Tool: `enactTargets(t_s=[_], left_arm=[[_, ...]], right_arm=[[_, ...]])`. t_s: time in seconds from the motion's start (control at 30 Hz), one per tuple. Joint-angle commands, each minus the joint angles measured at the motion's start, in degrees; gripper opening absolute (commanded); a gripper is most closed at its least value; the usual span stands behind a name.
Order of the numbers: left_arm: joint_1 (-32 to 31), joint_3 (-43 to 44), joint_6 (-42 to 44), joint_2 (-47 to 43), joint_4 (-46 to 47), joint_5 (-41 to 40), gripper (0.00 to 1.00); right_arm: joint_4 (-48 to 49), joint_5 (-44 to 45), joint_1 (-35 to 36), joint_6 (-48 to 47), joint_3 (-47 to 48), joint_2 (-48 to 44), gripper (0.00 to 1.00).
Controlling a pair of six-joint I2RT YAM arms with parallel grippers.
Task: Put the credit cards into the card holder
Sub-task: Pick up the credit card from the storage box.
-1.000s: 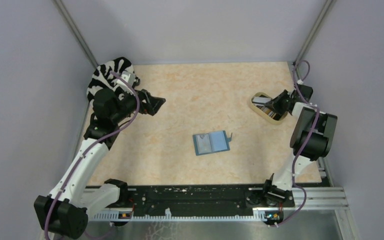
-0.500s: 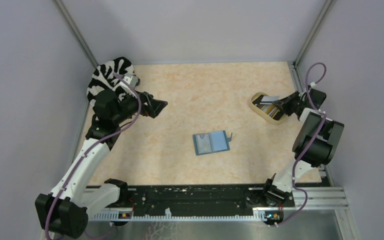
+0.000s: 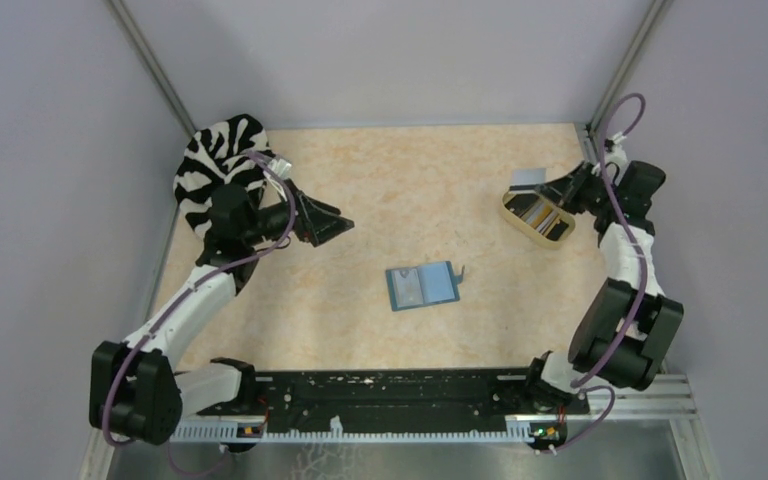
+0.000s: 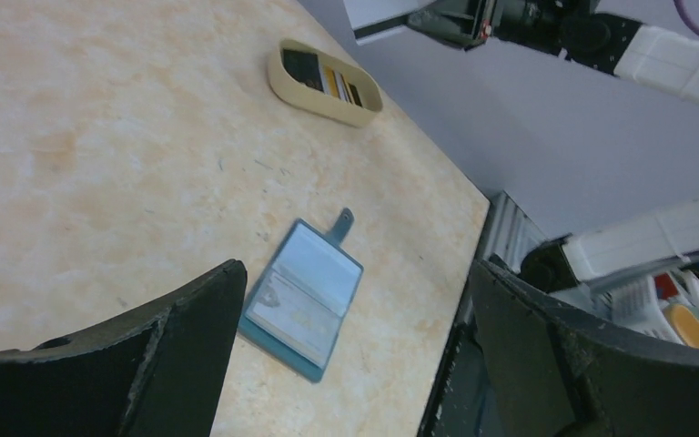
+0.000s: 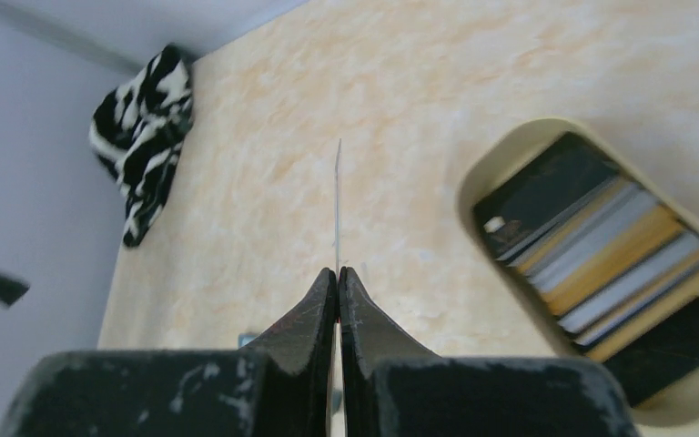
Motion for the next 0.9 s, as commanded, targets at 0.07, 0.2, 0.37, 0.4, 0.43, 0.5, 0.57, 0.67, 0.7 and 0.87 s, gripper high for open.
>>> enactTargets(t_s=[0.07, 0.2, 0.37, 0.4, 0.43, 0.5, 0.57, 0.67, 0.7, 0.87], left_arm=[[0.0, -6.8, -19.3, 5.2, 26.0, 13.8, 0.92], [-4.9, -16.6, -15.1, 0.3, 33.9, 6.3, 0.92], [-15.9, -23.2, 4.4, -6.1, 29.2, -6.8, 0.93], [-16.8, -25.1, 6.1, -6.4, 31.2, -7.5, 0.93], [-17.1, -26.9, 6.7, -6.6, 33.7, -7.7, 0.93], [-17.2, -30.0, 8.6, -5.9, 39.1, -7.1, 0.92], [-17.4, -31.6, 10.2, -4.5, 41.5, -5.8, 0.93], [-18.0, -32.2, 11.1, -1.9, 44.8, -3.1, 0.95], [-18.2, -32.2, 11.3, -1.1, 45.8, -2.1, 0.95], [-20.1, -31.8, 13.0, 2.7, 47.0, 0.4, 0.95]], right_arm=[[-14.6, -16.3, 9.2, -24.7, 1.3, -7.0, 0.00], [-28.4, -17.7, 19.1, -40.7, 4.7, -7.9, 0.00], [-38.5, -17.4, 32.6, -54.8, 5.6, -6.8, 0.00], [-41.3, -16.5, 34.4, -58.2, 6.0, -6.2, 0.00], [-43.6, -15.9, 36.1, -61.2, 6.3, -5.4, 0.00], [-48.3, -14.9, 39.6, -67.1, 6.8, -3.6, 0.00], [-51.1, -12.7, 43.7, -71.3, 7.3, -2.5, 0.00], [-52.3, -9.1, 49.8, -75.2, 6.9, -2.1, 0.00], [-52.5, -8.6, 51.2, -76.2, 6.6, -2.1, 0.00], [-54.8, -9.3, 53.4, -79.8, 6.6, -1.2, 0.00]])
